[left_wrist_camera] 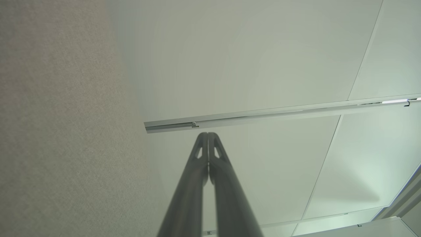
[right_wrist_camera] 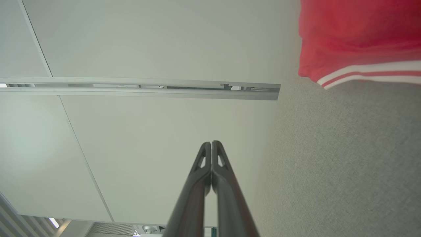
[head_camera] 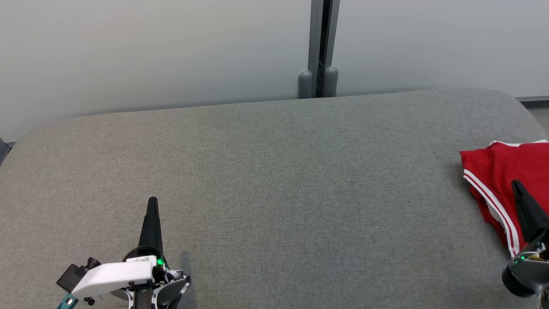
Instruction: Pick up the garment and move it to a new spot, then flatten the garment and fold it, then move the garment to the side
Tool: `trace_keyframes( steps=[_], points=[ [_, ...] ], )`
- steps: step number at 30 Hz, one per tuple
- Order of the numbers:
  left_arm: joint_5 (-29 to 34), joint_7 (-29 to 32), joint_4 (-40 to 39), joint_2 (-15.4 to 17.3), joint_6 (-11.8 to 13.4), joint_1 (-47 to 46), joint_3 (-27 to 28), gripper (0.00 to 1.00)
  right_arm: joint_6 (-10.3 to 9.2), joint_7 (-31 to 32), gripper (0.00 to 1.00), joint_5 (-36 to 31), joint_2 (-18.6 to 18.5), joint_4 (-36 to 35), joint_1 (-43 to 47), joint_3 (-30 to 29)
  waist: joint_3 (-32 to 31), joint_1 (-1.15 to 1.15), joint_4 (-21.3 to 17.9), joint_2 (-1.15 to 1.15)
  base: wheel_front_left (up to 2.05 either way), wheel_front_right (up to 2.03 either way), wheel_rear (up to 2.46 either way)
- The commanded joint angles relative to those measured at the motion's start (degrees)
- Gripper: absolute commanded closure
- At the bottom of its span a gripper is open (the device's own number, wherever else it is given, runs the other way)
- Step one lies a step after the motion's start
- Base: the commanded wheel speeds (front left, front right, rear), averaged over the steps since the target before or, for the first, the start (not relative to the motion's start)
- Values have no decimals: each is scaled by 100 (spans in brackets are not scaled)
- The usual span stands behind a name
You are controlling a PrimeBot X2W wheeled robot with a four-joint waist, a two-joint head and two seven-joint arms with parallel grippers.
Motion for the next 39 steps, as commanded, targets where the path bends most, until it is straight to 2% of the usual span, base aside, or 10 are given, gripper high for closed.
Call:
trace_keyframes(
  steps=[1, 39],
  points=[
    [-24, -13, 5, 18, -22, -84, 10, 100, 1, 25, 100, 24, -27, 13, -31, -1, 0, 0, 0, 0, 0, 0, 0],
    [-25, -14, 4, 18, -22, -84, 9, 100, 1, 21, 100, 22, -29, 13, -30, 1, 0, 0, 0, 0, 0, 0, 0]
  ],
)
